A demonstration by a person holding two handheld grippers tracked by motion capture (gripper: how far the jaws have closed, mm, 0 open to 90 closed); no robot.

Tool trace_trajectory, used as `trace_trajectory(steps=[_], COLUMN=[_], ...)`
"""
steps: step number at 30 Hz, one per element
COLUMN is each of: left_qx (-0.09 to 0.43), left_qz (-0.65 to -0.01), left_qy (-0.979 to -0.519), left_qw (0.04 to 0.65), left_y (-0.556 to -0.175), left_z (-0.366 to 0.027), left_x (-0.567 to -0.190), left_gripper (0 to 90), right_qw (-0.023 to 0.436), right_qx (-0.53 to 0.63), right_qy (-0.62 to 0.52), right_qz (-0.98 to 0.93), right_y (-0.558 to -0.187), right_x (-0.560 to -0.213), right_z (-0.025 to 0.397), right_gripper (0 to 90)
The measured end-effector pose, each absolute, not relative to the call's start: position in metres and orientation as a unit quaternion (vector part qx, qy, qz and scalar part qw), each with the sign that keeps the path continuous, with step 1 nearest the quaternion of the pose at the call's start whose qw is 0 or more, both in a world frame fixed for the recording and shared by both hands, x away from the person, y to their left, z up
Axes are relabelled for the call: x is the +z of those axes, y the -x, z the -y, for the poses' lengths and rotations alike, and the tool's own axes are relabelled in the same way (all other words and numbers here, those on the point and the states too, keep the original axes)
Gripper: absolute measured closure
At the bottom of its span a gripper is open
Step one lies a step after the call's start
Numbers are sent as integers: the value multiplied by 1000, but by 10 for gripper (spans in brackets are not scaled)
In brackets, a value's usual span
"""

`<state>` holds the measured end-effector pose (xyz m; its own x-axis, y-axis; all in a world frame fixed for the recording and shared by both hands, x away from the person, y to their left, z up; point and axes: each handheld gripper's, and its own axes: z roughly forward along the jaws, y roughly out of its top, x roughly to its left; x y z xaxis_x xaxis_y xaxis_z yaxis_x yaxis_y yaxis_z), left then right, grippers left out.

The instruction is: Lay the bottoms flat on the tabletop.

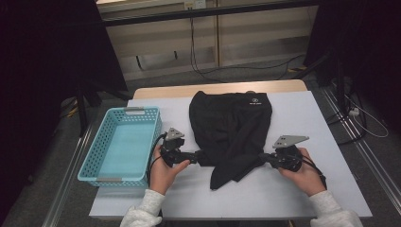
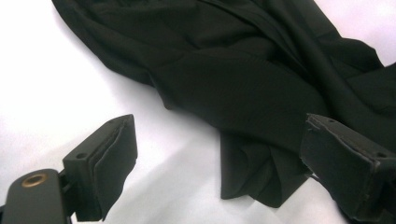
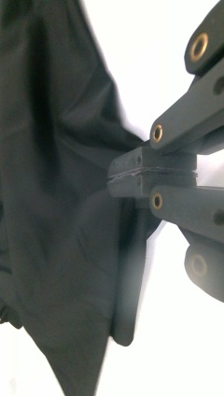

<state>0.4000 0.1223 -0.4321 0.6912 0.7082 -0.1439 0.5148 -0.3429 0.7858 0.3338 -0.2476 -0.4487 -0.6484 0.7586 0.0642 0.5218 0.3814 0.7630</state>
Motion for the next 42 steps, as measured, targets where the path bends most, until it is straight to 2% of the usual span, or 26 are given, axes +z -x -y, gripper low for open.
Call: trace_trajectory(steps=[13, 16, 29, 35, 36, 37, 38, 40, 42], left_qx=[104, 106, 99, 95, 96, 94, 92, 93, 91], left_qz=[-362, -358, -357, -353, -351, -352, -353, -347, -346], left_qy=[-818, -822, -822, -822, -823, -822, -822, -825, -826], left_qw=[435, 431, 433, 435, 436, 437, 437, 436, 435], left_y=[-399, -399, -392, -390, -390, -389, -389, -389, -388], left_z=[-110, -109, -111, -112, -112, -111, -110, -109, -107], left_x=[-428, -429, -430, -430, -430, -430, -430, -429, -430], left_gripper=[116, 118, 123, 123, 123, 123, 123, 123, 123], right_qw=[164, 156, 174, 201, 202, 199, 197, 203, 202], right_qx=[413, 422, 381, 376, 379, 381, 382, 382, 388], right_qy=[-419, -423, -412, -396, -400, -408, -412, -411, -407], right_qz=[-792, -787, -809, -813, -810, -805, -803, -802, -802], right_y=[-333, -337, -367, -372, -372, -372, -371, -366, -359], right_x=[-448, -449, -463, -466, -466, -466, -466, -462, -459], right_z=[259, 260, 219, 212, 212, 212, 211, 211, 212], right_gripper=[900, 900, 899, 807, 722, 677, 676, 594, 574])
